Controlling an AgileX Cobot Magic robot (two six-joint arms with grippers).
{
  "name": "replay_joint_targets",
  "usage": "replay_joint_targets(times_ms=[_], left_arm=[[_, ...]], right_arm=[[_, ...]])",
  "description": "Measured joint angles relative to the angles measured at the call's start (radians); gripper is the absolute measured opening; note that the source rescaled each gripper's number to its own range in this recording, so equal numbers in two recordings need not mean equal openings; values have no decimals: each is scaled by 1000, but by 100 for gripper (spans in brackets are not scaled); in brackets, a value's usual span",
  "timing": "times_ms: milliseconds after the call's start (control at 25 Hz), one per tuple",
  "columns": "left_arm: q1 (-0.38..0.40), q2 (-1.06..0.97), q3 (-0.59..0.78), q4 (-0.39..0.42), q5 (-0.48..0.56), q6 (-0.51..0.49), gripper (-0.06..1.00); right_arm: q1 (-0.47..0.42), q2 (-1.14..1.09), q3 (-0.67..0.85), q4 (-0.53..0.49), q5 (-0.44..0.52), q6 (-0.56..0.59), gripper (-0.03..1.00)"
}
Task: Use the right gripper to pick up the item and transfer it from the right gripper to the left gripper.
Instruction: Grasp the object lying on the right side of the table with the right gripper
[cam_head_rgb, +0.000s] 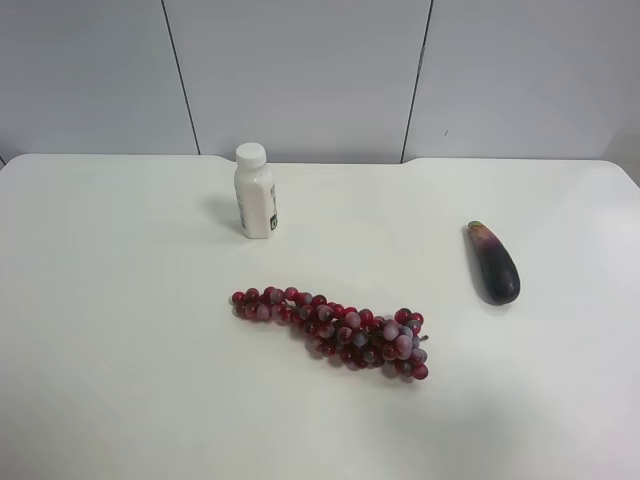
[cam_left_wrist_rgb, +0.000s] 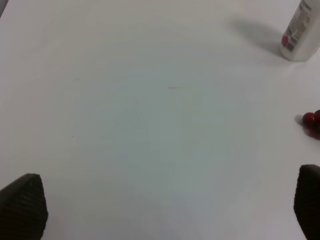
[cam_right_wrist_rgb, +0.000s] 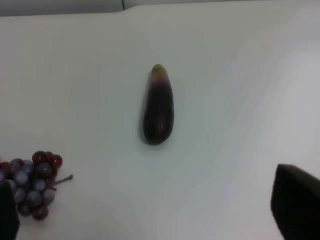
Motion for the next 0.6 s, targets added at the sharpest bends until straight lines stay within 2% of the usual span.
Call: replay_joint_targets(times_ms=[600], left_arm=[[0,0,0,0,0,0,100]], right_arm=[[0,0,0,0,0,0,100]])
